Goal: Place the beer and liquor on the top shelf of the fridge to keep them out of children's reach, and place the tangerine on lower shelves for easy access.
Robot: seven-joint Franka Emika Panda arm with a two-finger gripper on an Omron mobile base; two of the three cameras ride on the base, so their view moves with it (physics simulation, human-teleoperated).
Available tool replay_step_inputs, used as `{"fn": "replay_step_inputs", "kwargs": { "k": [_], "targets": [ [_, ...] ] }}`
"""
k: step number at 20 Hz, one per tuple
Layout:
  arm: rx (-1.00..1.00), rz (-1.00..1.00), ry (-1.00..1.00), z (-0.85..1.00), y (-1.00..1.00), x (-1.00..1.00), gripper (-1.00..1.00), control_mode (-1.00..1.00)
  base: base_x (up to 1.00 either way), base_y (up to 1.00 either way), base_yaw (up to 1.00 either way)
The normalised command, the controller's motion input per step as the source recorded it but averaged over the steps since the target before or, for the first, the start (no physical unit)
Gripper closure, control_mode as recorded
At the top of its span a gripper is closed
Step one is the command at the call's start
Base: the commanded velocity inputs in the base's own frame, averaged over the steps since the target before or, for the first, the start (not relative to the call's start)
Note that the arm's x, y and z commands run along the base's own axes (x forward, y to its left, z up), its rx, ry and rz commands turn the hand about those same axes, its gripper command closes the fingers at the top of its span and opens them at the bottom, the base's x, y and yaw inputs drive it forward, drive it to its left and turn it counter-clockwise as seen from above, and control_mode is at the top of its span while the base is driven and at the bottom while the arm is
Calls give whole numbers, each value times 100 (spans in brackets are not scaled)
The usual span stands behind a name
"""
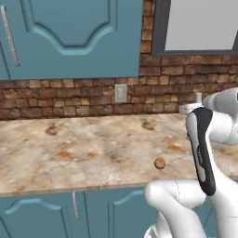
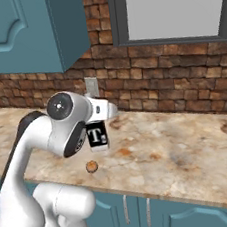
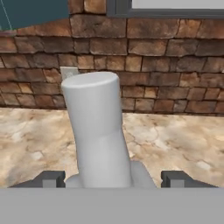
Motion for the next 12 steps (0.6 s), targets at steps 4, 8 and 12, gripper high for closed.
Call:
{"fn": "replay_step_inputs", "kwargs": {
  "k": [4,8,12],
  "targets": [
    [-9,0,-13,52,42,-69,100,-100,0,0,0],
    [-4,3,-6,77,19,-55,100,-100,0,0,0],
    [-2,4,-3,66,5,-48,100,-100,0,0,0]
  ]
}}
